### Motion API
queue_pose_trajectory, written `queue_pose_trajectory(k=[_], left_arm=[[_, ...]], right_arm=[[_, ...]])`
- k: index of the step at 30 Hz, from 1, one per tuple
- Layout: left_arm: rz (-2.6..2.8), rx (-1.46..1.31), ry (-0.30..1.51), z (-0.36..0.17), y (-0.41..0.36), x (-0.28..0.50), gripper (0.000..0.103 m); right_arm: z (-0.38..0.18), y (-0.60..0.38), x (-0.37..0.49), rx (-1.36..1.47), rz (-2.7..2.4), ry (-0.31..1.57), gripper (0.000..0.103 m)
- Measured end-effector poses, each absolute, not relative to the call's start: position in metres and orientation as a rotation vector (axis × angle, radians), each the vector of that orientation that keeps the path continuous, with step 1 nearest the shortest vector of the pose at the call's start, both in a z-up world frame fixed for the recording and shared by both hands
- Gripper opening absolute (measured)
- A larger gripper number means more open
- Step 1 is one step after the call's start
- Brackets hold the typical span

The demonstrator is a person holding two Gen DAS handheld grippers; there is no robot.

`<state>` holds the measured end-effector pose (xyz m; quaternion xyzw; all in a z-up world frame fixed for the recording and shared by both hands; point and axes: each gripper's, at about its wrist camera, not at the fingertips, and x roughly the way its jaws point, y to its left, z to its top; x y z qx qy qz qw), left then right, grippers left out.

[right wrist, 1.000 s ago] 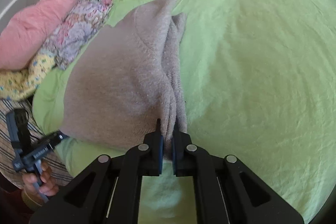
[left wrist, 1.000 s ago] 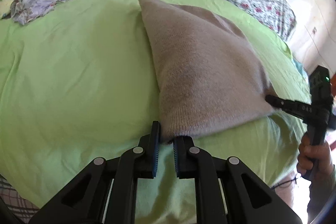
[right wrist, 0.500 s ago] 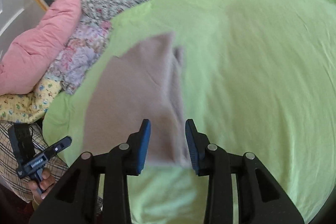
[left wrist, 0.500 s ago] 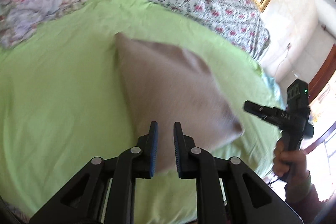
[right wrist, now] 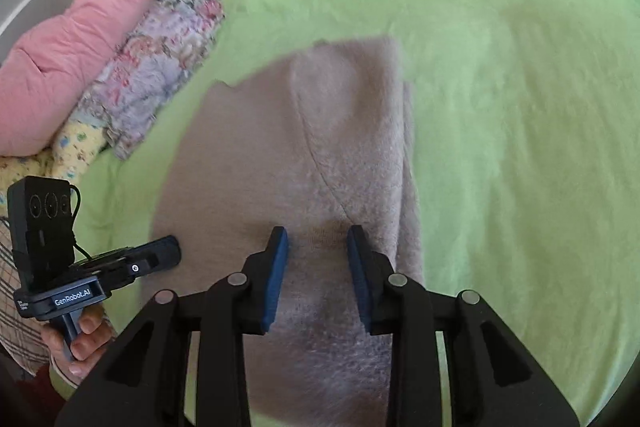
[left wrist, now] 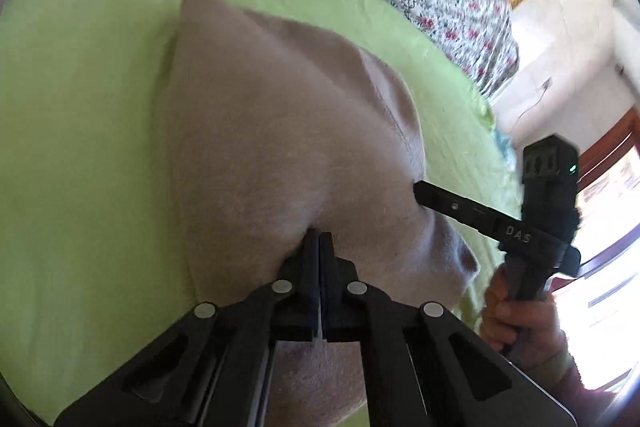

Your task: Fold small clothes

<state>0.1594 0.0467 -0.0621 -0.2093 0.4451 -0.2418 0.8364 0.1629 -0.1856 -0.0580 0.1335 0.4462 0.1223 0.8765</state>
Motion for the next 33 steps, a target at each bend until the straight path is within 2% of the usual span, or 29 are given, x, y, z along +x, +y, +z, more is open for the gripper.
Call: queue_pose_trajectory(k=[9,13,19,24,27,29,30,33], left_arm=[[-0.47,-0.344,0.87,-0.044,0.044,0.123,0.001],[-0.464,-0.288,0.855,-0.043,0.05,0.086,0.006],[-0.454,-0.298,0.915,-0.076,0.056,0.064,0.006],[-0.419,-0.262,0.902,-0.069,0.053,0.055,0.008],[-0.4,-0.241,0.878,-0.061,0.052,0.043,0.019],[-0.37,-0.239,0.865,-0.059,0.054,0.034,0.046],[-0.356,-0.237,0.86,-0.059,0.054,0.03,0.049],[-0.336,-0.231,0.858,-0.061,0.055,0.015,0.05]], right_arm=[[-0.041,-0.19,0.138,0.295,0.262,0.876,0.032],[-0.029,-0.188,0.101,0.246,0.268,0.849,0.033],[-0.064,-0.193,0.078,0.208,0.211,0.938,0.033],[-0.053,-0.192,0.07,0.24,0.194,0.902,0.033],[-0.038,-0.187,0.053,0.247,0.197,0.87,0.034],[-0.032,-0.185,0.041,0.251,0.196,0.848,0.034],[-0.031,-0.182,0.035,0.254,0.199,0.841,0.034],[-0.029,-0.177,0.016,0.251,0.189,0.83,0.034]])
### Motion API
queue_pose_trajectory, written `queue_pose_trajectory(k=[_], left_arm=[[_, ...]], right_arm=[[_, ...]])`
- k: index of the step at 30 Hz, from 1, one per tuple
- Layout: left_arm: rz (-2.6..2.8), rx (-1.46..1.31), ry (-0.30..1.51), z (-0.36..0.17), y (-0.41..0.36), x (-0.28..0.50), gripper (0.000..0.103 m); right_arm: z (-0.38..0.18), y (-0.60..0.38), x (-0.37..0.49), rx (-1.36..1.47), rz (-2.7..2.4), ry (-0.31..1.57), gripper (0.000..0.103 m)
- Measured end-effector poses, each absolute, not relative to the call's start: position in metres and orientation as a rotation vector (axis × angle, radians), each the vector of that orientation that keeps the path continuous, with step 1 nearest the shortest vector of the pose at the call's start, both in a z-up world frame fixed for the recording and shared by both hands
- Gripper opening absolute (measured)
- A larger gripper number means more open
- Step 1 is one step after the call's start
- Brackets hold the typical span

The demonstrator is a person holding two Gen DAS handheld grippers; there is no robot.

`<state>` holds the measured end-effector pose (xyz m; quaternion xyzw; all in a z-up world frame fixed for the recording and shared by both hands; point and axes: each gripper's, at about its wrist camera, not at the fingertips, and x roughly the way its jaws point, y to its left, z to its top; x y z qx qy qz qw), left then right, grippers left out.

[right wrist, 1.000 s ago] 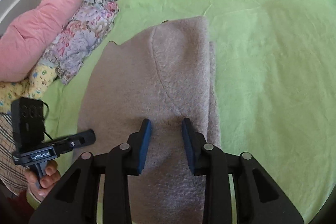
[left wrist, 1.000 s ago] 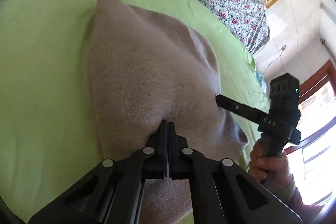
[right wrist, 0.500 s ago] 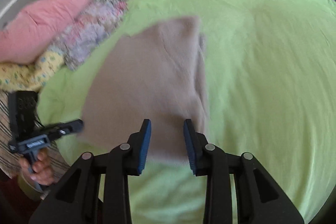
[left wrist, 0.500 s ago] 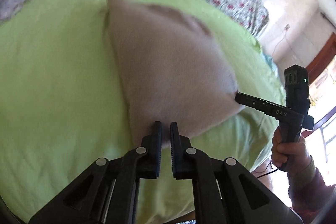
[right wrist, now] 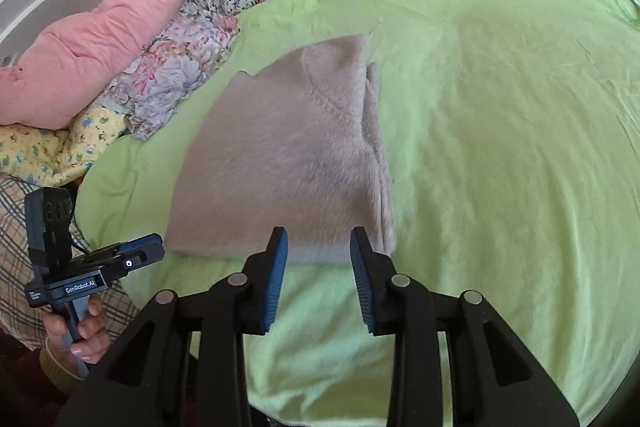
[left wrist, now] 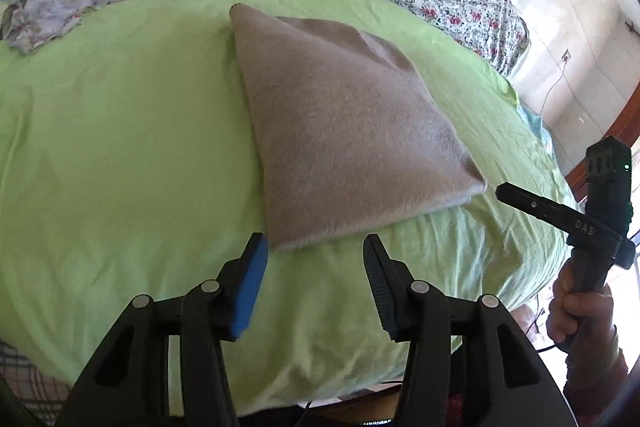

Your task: Fold small clothes

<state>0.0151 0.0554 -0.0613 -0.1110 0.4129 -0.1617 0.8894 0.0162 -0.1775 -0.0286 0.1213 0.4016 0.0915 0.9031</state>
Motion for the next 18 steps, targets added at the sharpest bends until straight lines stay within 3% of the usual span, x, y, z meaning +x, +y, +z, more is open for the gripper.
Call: queue_pose_trajectory(k=[4,6,8,13,18], left_arm=[[-0.315,-0.222,0.866,-0.066,0.057,0.004,0.05],[-0.298,-0.214,0.864,-0.067,0.057,-0.005,0.05],[-0.286,-0.199,0.856,-0.067,0.056,-0.013,0.051],[-0.276,-0.151,0.842,-0.071,0.048,-0.028,0.059],[-0.296,-0.099,0.851,-0.078,0.036,-0.036,0.06]], right_arm=[[-0.031,-0.172,-0.002,0.238,0.183,0.832,0.035],[-0.034,-0.171,-0.012,0.239,0.18,0.832,0.041],[-0.036,-0.169,-0.023,0.233,0.17,0.827,0.053],[-0.045,-0.161,-0.042,0.224,0.165,0.83,0.057],[-0.051,-0.154,-0.049,0.191,0.161,0.839,0.064]])
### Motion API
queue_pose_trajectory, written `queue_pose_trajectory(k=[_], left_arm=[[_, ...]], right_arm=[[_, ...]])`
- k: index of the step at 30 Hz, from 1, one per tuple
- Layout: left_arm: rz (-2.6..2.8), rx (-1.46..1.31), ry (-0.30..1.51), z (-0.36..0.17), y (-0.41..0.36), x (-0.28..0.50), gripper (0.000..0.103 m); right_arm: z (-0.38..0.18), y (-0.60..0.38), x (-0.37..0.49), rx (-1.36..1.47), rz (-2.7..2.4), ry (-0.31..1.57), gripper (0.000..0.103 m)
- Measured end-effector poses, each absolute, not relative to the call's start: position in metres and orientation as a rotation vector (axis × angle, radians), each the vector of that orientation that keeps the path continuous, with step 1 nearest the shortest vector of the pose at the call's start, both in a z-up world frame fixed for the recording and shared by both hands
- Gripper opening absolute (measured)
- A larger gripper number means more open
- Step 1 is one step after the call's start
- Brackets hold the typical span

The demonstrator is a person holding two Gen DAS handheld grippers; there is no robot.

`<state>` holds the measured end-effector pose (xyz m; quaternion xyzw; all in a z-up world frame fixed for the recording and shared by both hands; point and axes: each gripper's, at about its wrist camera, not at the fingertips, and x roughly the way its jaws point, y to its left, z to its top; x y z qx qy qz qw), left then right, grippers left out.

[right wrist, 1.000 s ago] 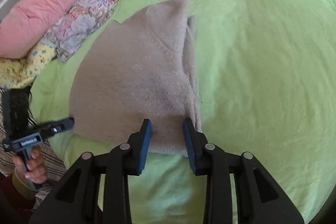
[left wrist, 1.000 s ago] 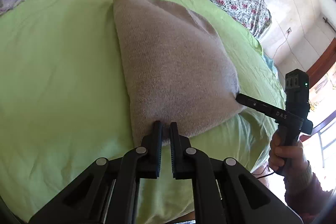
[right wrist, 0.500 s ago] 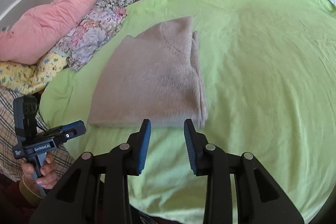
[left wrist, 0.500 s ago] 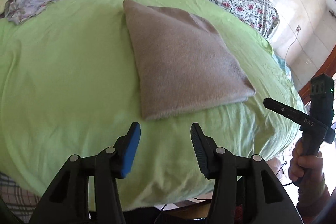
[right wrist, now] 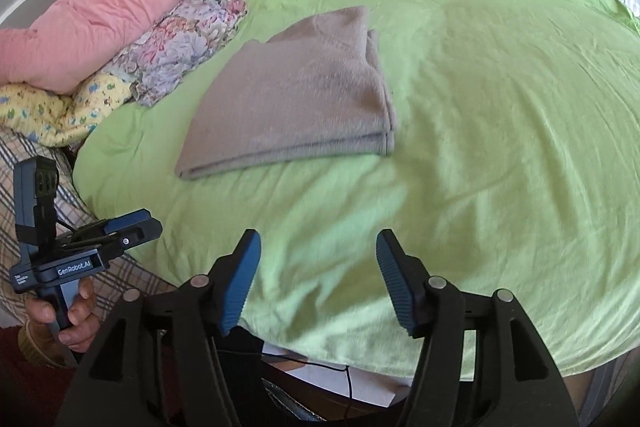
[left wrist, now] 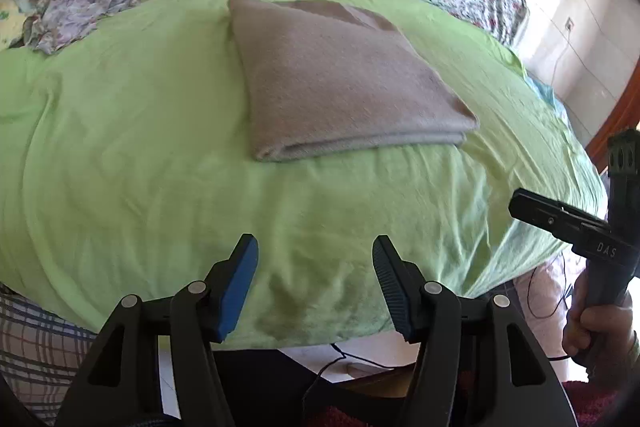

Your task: Fold small clothes

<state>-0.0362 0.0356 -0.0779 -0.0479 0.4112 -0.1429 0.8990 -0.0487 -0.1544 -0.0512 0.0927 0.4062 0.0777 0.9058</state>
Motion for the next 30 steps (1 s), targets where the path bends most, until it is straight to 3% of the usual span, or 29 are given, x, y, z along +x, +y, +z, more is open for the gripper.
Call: queue_pose_trajectory(k=[4,15,22,30], left_arm=[[-0.294,-0.088,0.843,-0.077,0.037,-0.036,0.065],[-0.243,-0.13,0.837,-0.074,0.053,-0.029,0.069],[-0.189,-0.095,0.813,-0.06,0.052,-0.015,0.078],[-0.098,-0.088,0.803,-0.038,0.059,0.02,0.082]], right_arm=[[-0.051,-0.151,-0.05,0.184,0.156,0.837,0.072],[-0.049,-0.144,-0.045,0.178,0.165,0.835,0.074],[-0.037,-0.137,-0.028,0.159,0.186,0.842,0.075],[-0.015,-0.131,-0.001,0.123,0.209,0.815,0.085]])
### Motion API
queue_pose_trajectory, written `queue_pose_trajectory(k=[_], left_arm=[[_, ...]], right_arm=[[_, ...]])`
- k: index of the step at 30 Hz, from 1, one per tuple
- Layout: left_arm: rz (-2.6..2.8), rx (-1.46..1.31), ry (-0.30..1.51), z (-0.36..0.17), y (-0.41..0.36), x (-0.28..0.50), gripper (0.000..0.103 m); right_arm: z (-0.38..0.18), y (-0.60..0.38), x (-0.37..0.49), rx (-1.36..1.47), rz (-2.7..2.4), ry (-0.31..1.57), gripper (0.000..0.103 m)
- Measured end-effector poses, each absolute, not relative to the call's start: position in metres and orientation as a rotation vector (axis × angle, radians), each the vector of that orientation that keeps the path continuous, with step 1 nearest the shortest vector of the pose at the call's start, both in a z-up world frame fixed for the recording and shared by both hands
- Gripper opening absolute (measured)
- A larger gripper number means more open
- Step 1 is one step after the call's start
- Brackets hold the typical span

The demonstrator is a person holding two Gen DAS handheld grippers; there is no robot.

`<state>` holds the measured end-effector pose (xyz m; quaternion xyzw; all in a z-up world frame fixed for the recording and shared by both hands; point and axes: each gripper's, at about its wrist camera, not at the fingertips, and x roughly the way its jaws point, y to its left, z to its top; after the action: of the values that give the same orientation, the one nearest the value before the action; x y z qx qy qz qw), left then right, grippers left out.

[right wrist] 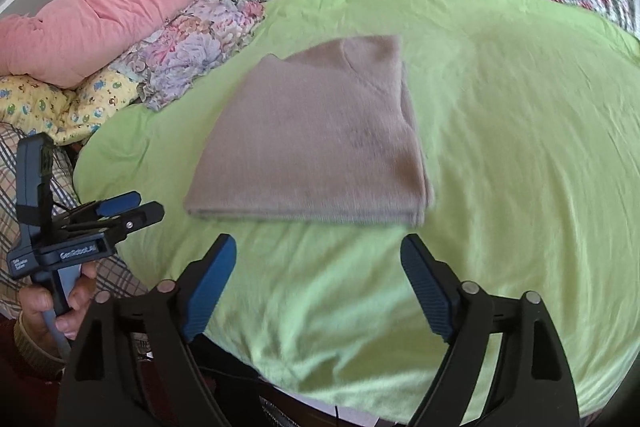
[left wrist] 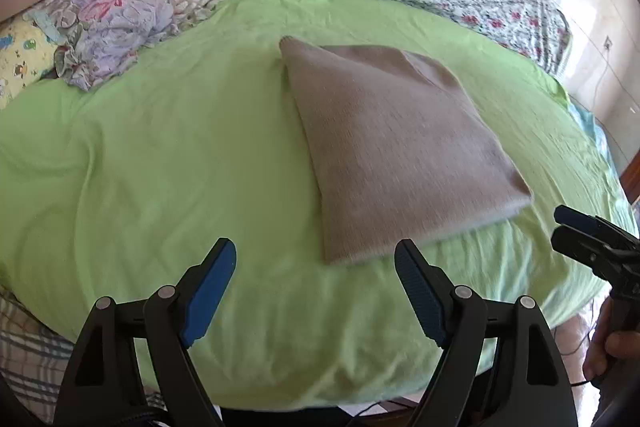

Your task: Fold small clothes

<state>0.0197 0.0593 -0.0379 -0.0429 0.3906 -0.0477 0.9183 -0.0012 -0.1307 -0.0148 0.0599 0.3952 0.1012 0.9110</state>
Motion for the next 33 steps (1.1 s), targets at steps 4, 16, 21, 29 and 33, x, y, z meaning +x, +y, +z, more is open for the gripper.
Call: queue_pose_trajectory(k=[4,16,21,29,33], left_arm=[[-0.057,-0.043,0.83,-0.034,0.055,0.037,0.082],[0.017,0.07,0.843,-0.022,0.041,0.076,0.085],[0.048,0.11,0.863,-0.024,0.04,0.092,0.085],[0.049,0.125,0.878,-0.026,0.04,0.105,0.085],[0.048,0.122,0.874,-0.027,0.04,0.106,0.085]], right_arm=[[-0.008,-0.126,0.017,0.102,0.223,0.825,0.086],[0.005,-0.131,0.072,0.083,0.249,0.869,0.088],[0.003,-0.137,0.093,0.085,0.263,0.897,0.088],[-0.004,-0.13,0.111,0.071,0.291,0.936,0.088],[-0.004,-0.129,0.115,0.07,0.29,0.943,0.088]])
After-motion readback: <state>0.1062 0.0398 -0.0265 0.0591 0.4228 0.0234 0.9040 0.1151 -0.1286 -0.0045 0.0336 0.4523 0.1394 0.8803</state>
